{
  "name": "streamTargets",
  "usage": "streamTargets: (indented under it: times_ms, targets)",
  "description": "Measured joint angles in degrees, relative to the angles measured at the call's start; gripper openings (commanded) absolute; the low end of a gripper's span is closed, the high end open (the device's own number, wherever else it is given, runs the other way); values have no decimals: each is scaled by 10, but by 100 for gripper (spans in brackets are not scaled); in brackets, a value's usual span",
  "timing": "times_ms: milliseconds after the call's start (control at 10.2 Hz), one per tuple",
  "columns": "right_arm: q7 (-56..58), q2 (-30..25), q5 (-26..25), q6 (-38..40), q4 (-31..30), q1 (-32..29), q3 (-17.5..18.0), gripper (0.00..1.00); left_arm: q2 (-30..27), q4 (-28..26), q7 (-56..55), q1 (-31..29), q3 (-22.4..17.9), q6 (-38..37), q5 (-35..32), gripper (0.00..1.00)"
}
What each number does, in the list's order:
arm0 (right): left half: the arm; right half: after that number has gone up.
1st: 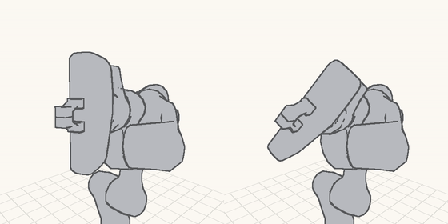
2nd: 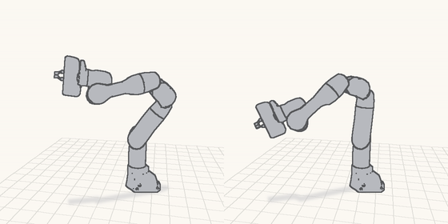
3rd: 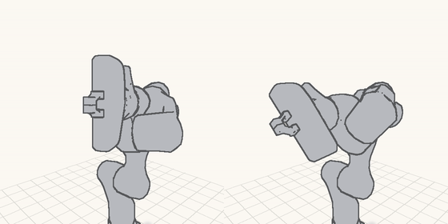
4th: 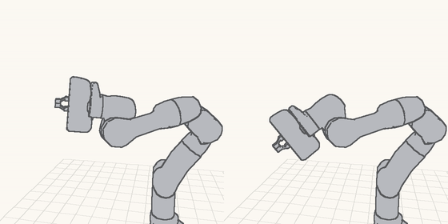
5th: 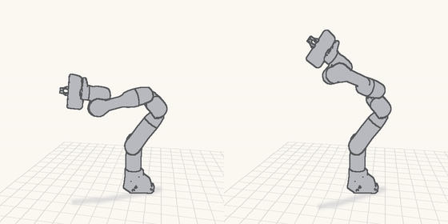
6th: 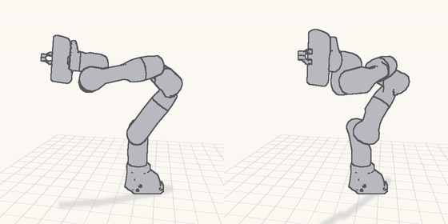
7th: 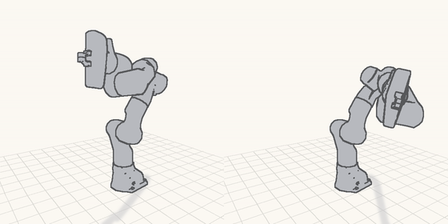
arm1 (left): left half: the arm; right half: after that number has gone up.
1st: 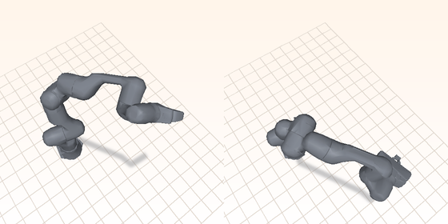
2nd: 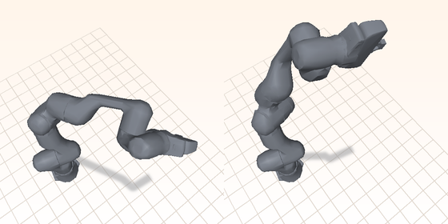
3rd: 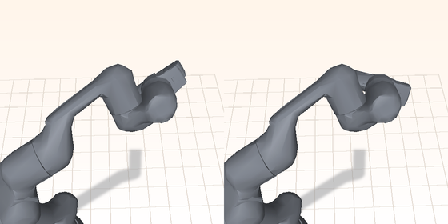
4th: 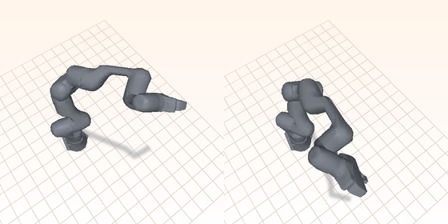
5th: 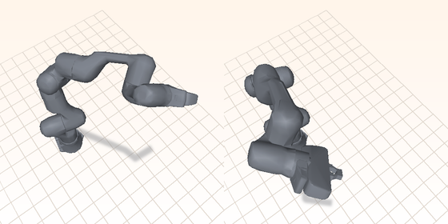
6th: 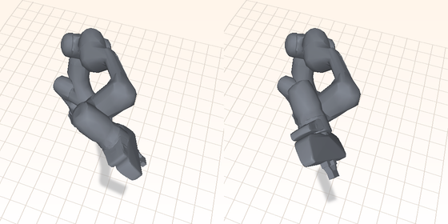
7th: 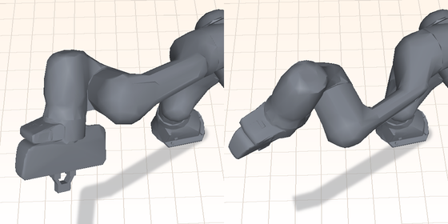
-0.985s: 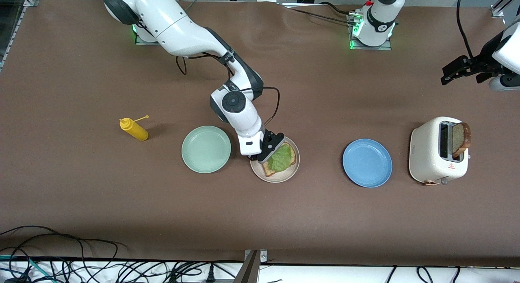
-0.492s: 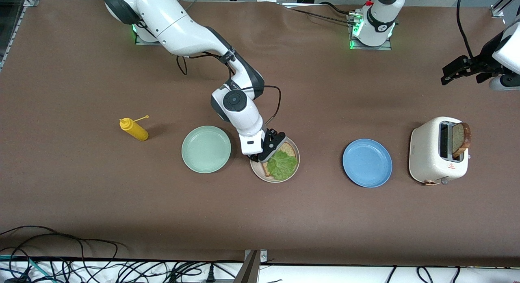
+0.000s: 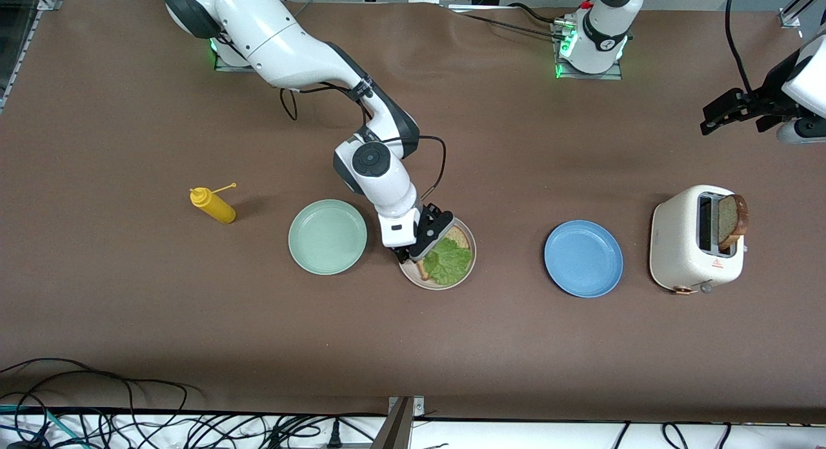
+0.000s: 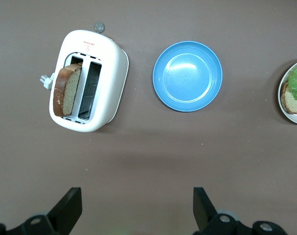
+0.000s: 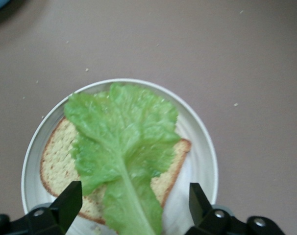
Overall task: Make sandwich on beige plate with both arms
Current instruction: 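Raise the right gripper and move it toward the yellow mustard bottle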
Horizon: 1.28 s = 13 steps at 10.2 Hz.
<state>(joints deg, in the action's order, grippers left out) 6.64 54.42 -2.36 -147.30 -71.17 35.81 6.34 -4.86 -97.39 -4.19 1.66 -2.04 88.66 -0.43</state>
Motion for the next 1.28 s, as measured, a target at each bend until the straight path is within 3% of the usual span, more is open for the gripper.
streamTargets:
  times_ms: [295, 591, 886, 1280]
  targets:
    - [0, -32, 0, 50, 15, -22, -3, 100, 0, 0, 0, -3, -1, 0, 0, 100]
    - [-2, -129, 0, 255, 22, -50, -24, 100, 0, 0, 0, -4, -1, 0, 0, 100]
    - [-2, -230, -1, 441, 22, -63, -107, 100, 0, 0, 0, -4, -1, -1, 0, 100]
    - [63, -258, 9, 486, 20, -68, -268, 100, 1, 0, 0, -4, 0, -1, 0, 100]
